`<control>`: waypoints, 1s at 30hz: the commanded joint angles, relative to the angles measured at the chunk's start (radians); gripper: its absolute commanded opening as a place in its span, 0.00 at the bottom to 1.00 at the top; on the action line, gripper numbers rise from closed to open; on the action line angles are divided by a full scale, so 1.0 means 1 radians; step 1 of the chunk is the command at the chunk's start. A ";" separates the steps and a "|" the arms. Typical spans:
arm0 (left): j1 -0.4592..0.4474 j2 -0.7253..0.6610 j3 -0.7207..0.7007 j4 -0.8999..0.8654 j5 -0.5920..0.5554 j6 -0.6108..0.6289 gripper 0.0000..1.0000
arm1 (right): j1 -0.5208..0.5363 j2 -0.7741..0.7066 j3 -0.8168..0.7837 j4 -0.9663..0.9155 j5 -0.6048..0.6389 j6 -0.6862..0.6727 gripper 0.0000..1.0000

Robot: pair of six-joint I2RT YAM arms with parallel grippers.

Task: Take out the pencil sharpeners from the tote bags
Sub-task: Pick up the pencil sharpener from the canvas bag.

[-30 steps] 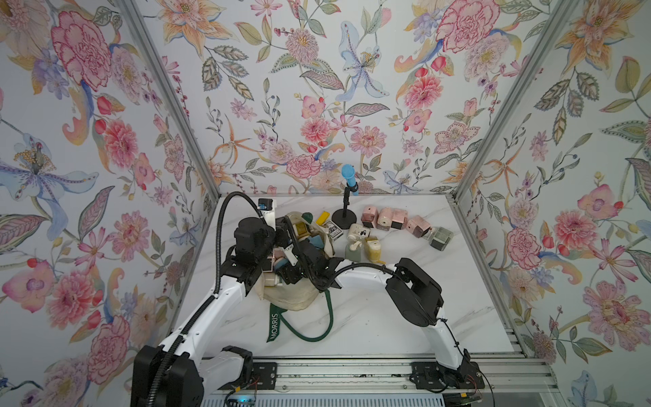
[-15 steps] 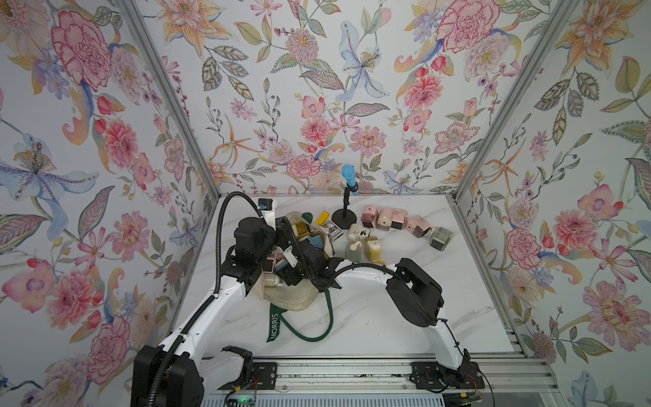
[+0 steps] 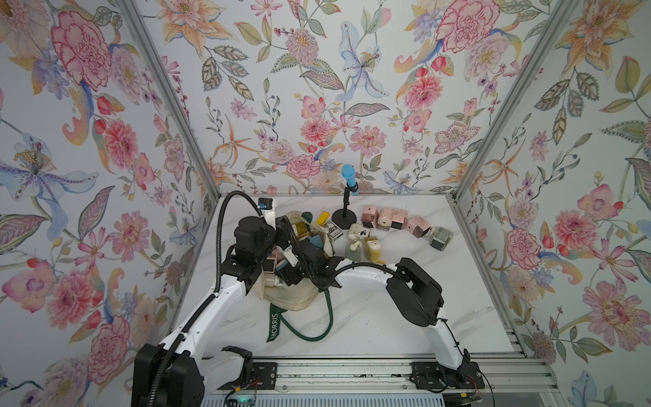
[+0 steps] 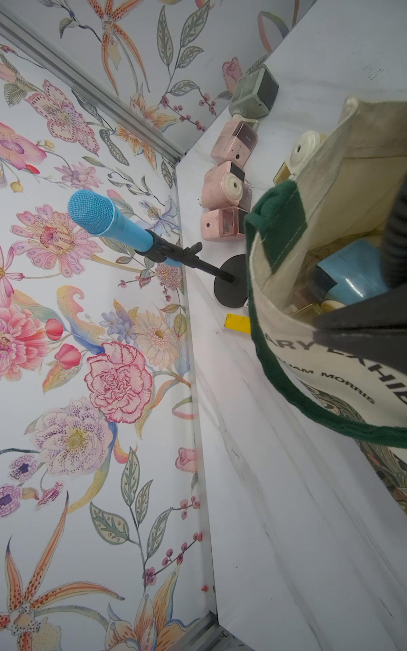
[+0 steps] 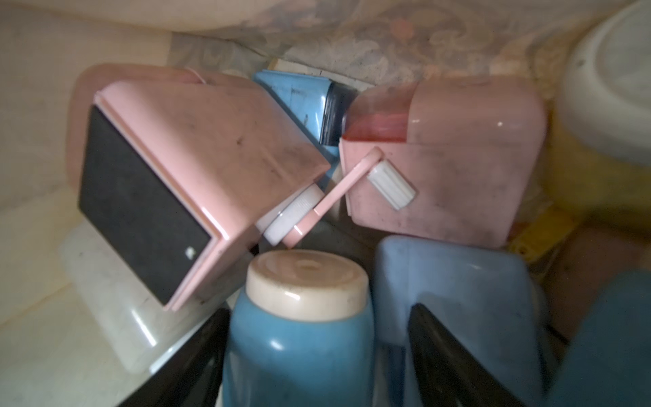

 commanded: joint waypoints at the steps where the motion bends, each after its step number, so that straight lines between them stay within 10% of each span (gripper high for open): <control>1: 0.010 0.002 0.030 0.010 0.016 -0.006 0.00 | 0.010 0.098 -0.014 -0.197 0.020 0.020 0.81; 8: 0.009 0.001 0.030 0.009 0.012 -0.004 0.00 | -0.021 0.042 -0.076 -0.226 0.042 -0.003 0.68; 30: 0.011 0.007 0.030 0.008 0.015 -0.003 0.00 | 0.018 0.120 0.007 -0.272 0.041 -0.032 0.74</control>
